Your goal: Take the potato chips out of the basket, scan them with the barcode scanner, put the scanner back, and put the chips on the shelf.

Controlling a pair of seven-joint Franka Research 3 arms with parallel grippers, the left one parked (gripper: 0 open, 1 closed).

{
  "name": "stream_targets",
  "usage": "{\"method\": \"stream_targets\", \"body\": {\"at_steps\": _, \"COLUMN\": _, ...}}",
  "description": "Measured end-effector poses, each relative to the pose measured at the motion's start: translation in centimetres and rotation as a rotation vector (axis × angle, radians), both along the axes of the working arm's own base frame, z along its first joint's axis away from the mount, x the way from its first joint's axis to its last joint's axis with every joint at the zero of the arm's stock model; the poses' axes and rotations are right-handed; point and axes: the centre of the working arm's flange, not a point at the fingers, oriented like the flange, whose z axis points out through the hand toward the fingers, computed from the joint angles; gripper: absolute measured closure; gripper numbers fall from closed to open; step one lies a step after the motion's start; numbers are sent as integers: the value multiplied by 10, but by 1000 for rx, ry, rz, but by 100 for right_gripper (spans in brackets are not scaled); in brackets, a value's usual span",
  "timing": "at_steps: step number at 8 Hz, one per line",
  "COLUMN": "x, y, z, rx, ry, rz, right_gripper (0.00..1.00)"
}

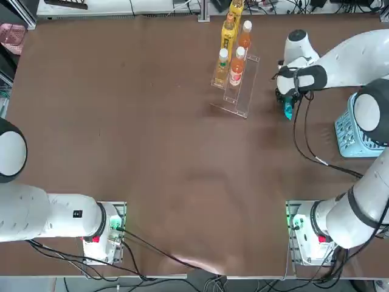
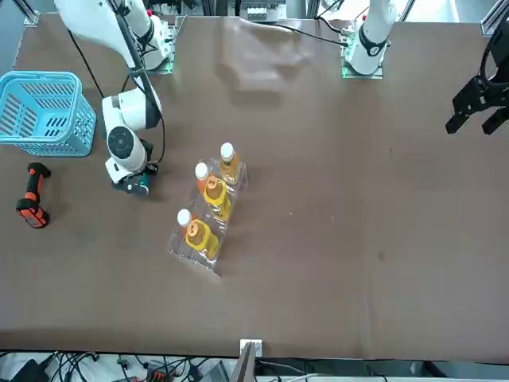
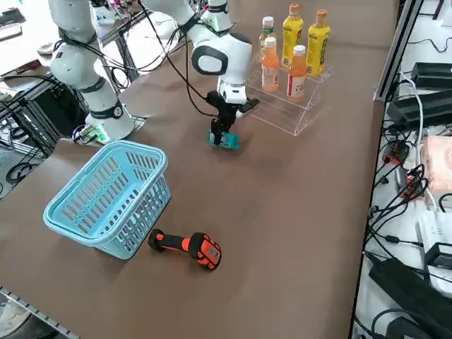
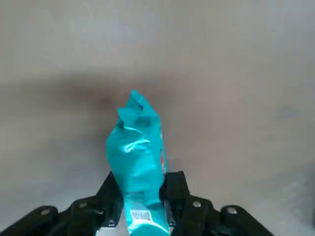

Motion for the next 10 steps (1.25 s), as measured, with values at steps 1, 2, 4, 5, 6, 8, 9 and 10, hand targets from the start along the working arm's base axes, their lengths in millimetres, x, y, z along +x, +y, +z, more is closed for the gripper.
{"method": "stream_targets", "body": {"at_steps": 1, "x": 8, "y": 15, "z": 19, "rx": -15, "ry": 1, "rz": -7, "right_gripper": 58}}
{"method": "stream_targets", "body": {"at_steps": 2, "x": 16, "y": 35, "z": 41, "rx": -26, "ry": -11, "rz": -14, "right_gripper": 58}}
{"method": "stream_targets", "body": {"at_steps": 4, "x": 27, "y": 68, "z": 74, "rx": 70, "ry": -45, "rz": -92, "right_gripper": 58}}
{"method": "stream_targets", "body": {"at_steps": 5, "x": 32, "y": 75, "z": 83, "rx": 125, "ry": -63, "rz": -129, "right_gripper": 58}}
{"method": "stream_targets", "body": {"at_steps": 6, "x": 36, "y": 78, "z": 88, "rx": 165, "ry": -91, "rz": -148, "right_gripper": 58}}
{"method": "stream_targets", "body": {"at_steps": 8, "x": 42, "y": 85, "z": 94, "rx": 269, "ry": -126, "rz": -181, "right_gripper": 58}}
{"method": "stream_targets", "body": {"at_steps": 9, "x": 43, "y": 88, "z": 95, "rx": 310, "ry": -131, "rz": -180, "right_gripper": 58}}
{"method": "stream_targets", "body": {"at_steps": 10, "x": 43, "y": 91, "z": 95, "rx": 329, "ry": -132, "rz": -171, "right_gripper": 57}}
